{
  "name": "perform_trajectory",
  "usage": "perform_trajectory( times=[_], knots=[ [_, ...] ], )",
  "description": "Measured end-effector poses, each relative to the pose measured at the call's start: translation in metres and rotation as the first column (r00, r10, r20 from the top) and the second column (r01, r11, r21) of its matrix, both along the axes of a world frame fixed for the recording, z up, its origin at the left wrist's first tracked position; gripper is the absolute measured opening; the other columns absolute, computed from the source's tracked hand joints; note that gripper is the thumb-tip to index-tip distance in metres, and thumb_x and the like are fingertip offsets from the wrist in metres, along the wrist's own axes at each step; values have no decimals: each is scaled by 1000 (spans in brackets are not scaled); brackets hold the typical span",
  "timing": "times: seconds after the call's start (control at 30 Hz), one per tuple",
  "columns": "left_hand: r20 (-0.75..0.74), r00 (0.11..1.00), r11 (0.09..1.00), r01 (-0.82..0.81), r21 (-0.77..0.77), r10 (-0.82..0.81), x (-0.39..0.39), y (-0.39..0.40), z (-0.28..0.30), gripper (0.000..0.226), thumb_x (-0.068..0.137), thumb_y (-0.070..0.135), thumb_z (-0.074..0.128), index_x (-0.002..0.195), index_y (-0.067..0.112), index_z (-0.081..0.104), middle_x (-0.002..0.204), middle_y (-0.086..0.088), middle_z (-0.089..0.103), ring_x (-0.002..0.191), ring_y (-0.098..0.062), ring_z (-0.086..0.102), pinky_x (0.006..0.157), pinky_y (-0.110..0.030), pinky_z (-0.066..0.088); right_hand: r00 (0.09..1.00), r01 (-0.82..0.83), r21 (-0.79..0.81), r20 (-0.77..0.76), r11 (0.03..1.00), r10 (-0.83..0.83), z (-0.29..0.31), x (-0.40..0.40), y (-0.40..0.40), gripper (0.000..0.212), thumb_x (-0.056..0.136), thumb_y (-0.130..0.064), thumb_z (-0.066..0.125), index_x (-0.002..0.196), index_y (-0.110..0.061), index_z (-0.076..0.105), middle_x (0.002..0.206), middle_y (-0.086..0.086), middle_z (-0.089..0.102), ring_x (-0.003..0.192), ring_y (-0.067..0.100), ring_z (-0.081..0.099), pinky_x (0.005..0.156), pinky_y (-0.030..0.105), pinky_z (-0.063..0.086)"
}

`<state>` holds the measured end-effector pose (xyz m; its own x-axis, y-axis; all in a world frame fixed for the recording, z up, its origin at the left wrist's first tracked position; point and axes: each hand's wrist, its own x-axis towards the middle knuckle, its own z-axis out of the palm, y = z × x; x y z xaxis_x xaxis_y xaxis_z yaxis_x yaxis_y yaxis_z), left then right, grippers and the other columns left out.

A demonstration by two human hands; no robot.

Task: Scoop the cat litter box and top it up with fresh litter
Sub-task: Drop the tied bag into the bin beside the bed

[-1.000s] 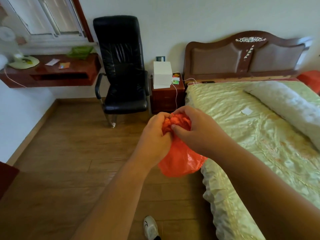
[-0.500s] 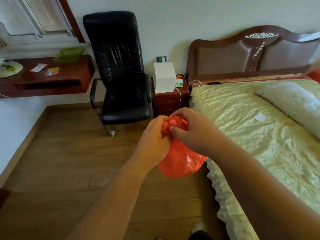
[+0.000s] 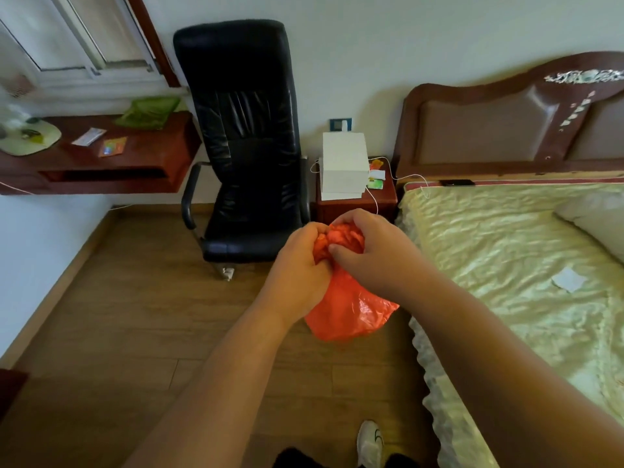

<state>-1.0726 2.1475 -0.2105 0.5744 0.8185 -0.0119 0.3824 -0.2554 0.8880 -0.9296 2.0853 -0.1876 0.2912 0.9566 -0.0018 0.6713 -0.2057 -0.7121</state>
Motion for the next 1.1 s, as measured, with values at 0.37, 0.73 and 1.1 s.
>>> perform_trajectory(
  times=[0.37,0.73,1.1],
  knots=[
    [-62,998,999,18,-37,-21,74,122,-36,20,99,20,60,114,32,58,113,7,59,97,-9,62,77,-27,55,999,45,-55,-18,997,-47,-39,70,119,40,92,-42,65,130,-36,54,121,-10,55,98,9,56,70,15,43],
    [-108,990,980,72,-185,-93,113,245,-135,28,95,12,62,113,33,60,108,7,62,92,-10,64,70,-26,53,989,132,-156,-52,979,-142,-136,101,226,53,93,-41,65,143,-35,47,142,-5,45,114,13,52,85,20,40],
    [-230,972,966,-23,-257,-38,155,294,-359,45,82,0,64,115,31,63,117,6,54,101,-15,64,87,-40,59,982,73,-324,-143,943,-126,-349,150,267,61,95,-31,63,151,-37,39,147,-7,46,124,14,52,89,24,41]
  ],
)
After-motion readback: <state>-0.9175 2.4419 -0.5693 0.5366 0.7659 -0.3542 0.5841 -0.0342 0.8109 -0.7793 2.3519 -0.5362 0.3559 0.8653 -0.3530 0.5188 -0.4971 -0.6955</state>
